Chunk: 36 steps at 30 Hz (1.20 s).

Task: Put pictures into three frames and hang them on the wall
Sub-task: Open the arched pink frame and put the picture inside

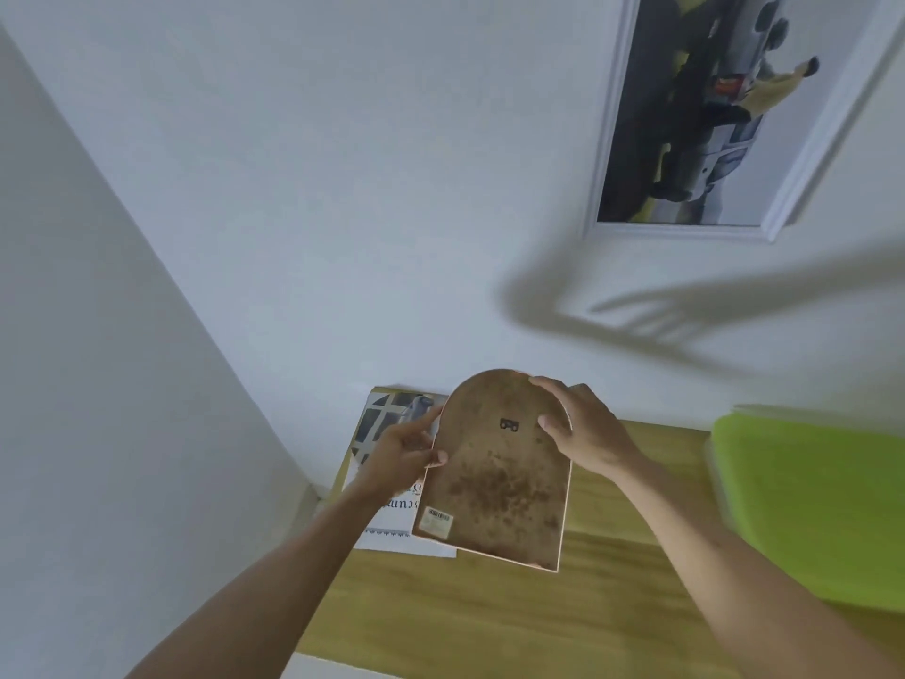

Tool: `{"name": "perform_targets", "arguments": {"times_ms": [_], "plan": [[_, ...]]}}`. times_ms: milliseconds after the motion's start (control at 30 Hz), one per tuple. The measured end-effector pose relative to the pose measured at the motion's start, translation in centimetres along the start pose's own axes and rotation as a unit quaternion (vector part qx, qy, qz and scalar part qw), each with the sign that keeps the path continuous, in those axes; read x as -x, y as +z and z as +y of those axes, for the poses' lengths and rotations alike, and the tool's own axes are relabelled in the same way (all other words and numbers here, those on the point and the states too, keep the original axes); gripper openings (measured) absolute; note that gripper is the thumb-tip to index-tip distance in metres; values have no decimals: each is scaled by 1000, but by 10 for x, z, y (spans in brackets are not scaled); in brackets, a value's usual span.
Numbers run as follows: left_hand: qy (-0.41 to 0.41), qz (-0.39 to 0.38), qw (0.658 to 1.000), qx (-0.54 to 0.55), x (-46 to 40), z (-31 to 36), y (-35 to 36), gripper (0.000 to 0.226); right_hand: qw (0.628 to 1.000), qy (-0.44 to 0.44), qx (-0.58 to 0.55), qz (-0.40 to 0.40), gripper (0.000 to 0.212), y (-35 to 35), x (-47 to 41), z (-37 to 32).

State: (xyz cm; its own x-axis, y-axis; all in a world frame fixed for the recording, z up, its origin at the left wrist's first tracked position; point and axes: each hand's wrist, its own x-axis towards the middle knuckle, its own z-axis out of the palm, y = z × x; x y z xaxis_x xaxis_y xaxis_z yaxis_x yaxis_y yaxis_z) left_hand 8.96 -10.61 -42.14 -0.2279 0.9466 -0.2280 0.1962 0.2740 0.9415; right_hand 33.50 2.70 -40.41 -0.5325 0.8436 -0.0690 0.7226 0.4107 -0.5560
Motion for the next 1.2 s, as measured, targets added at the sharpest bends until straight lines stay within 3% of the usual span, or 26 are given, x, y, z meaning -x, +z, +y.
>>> {"name": "perform_targets", "arguments": {"times_ms": [167, 500, 833, 1100, 1200], "plan": [[-26, 51, 998, -9, 9, -14, 16, 68, 996, -15, 82, -44, 52, 16, -13, 10], [-30, 60, 997, -24, 8, -17, 35, 63, 993, 38, 73, -82, 48, 18, -22, 14], [-50, 29, 998, -28, -1, -36, 49, 71, 985, 122, 25, -120, 14, -10, -27, 8], [-58, -18, 998, 19, -7, -43, 52, 63, 965, 173, 62, -188, 34, -30, -20, 2], [-68, -28, 997, 40, -9, -46, 52, 61, 962, 177, 24, -205, 34, -35, -19, 12]]}}
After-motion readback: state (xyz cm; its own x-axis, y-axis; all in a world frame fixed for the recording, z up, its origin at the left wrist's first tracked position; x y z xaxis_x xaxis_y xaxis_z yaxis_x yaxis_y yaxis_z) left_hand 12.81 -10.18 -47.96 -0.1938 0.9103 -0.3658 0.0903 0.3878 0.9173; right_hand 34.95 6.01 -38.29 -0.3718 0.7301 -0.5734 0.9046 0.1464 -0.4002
